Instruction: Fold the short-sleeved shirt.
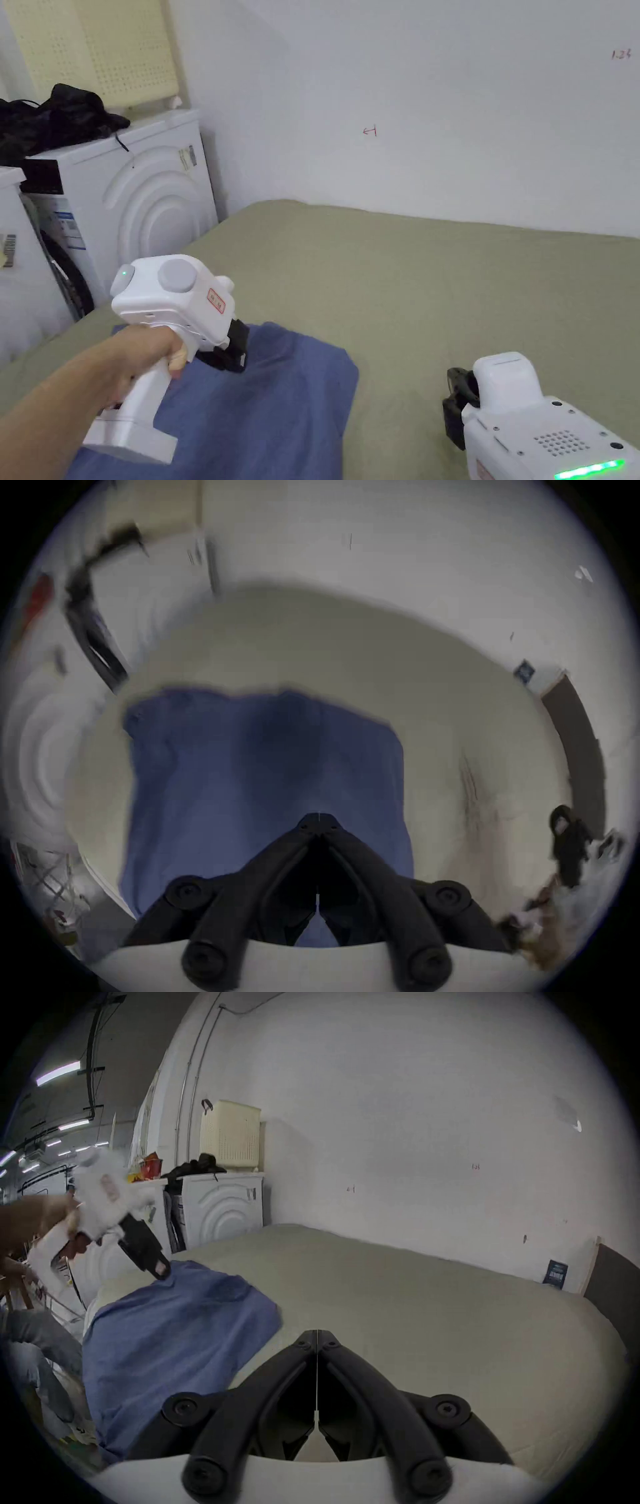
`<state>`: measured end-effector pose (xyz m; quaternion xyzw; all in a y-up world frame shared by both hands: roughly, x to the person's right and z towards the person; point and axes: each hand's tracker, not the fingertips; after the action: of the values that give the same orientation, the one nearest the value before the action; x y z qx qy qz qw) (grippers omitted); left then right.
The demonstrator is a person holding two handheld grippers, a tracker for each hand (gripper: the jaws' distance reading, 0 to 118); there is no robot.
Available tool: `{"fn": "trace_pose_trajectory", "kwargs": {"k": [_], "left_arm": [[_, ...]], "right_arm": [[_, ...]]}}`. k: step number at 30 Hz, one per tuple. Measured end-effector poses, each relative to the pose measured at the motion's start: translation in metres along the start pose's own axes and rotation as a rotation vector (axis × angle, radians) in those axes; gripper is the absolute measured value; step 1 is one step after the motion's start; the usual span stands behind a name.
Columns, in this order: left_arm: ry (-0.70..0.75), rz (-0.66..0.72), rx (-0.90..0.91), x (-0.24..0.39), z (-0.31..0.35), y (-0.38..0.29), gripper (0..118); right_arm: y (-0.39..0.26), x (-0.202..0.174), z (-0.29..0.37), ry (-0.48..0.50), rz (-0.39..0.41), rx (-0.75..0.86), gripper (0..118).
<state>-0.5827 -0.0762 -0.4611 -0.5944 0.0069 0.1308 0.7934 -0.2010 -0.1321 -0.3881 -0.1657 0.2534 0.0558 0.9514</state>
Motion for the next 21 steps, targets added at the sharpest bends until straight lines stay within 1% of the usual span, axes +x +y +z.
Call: {"fn": "trace_pose_trajectory", "kwargs": {"k": [1, 2, 3, 4, 5, 6, 7, 8, 9, 10, 11, 12, 13, 14, 15, 16, 17, 18, 19, 20, 21], "left_arm": [[-0.022, 0.002, -0.089, 0.008, -0.009, -0.001, 0], [0.047, -0.082, -0.041, 0.017, -0.021, -0.005, 0], [0.096, -0.116, -0.032, 0.024, -0.032, -0.001, 0], [0.139, -0.087, 0.033, 0.026, -0.037, 0.001, 1], [0.145, -0.052, 0.077, 0.024, -0.041, 0.002, 16], [0.103, 0.008, 0.120, 0.021, -0.044, 0.002, 55], [0.086, 0.047, 0.111, 0.021, -0.050, 0.002, 113], [0.054, 0.079, 0.066, 0.020, -0.056, -0.002, 118], [-0.019, 0.118, 0.082, -0.002, -0.067, 0.024, 113], [-0.054, 0.126, 0.030, -0.005, -0.073, 0.030, 108], [-0.062, 0.125, -0.001, -0.006, -0.078, 0.033, 108], [-0.027, 0.105, -0.017, -0.005, -0.084, 0.035, 107], [0.001, 0.072, -0.043, 0.002, -0.099, 0.015, 103], [0.031, 0.035, -0.059, 0.004, -0.106, 0.012, 97], [0.041, 0.009, -0.070, 0.004, -0.111, 0.010, 86], [0.047, -0.004, -0.083, 0.004, -0.117, 0.008, 62], [0.068, -0.022, -0.092, 0.021, -0.102, -0.013, 44], [0.129, -0.047, -0.075, 0.023, -0.100, -0.018, 21], [0.155, -0.045, -0.033, 0.021, -0.096, -0.019, 0], [0.110, 0.007, -0.028, 0.017, -0.091, -0.017, 0], [0.058, 0.086, -0.050, -0.006, -0.107, 0.001, 0]], "right_arm": [[-0.005, 0.001, -0.005, 0.002, 0.001, -0.027, 1], [-0.010, 0.002, -0.010, 0.003, 0.004, -0.047, 1], [-0.015, 0.003, -0.014, 0.005, 0.004, -0.054, 1], [-0.019, 0.003, -0.017, 0.003, 0.005, -0.058, 1], [-0.024, 0.005, -0.019, 0.008, 0.003, -0.069, 1], [-0.027, 0.007, -0.021, 0.016, -0.002, -0.083, 1], [-0.030, 0.008, -0.022, 0.020, -0.008, -0.098, 1], [-0.032, 0.010, -0.023, 0.025, -0.012, -0.110, 1], [-0.035, 0.011, -0.023, 0.026, -0.010, -0.113, 1], [-0.037, 0.012, -0.023, 0.026, -0.005, -0.117, 1], [-0.039, 0.013, -0.023, 0.023, -0.004, -0.122, 1], [-0.040, 0.016, -0.022, 0.024, -0.012, -0.128, 1], [-0.041, 0.018, -0.022, 0.027, -0.022, -0.131, 1], [-0.042, 0.019, -0.020, 0.026, -0.037, -0.135, 1], [-0.042, 0.021, -0.019, 0.022, -0.040, -0.137, 1], [-0.043, 0.022, -0.018, 0.020, -0.038, -0.136, 1], [-0.044, 0.023, -0.016, 0.016, -0.033, -0.134, 1], [-0.046, 0.025, -0.015, 0.012, -0.026, -0.132, 1], [-0.047, 0.027, -0.014, 0.006, -0.020, -0.134, 1], [-0.048, 0.030, -0.014, -0.002, -0.018, -0.143, 1], [-0.049, 0.034, -0.013, -0.011, -0.019, -0.154, 1]]}}
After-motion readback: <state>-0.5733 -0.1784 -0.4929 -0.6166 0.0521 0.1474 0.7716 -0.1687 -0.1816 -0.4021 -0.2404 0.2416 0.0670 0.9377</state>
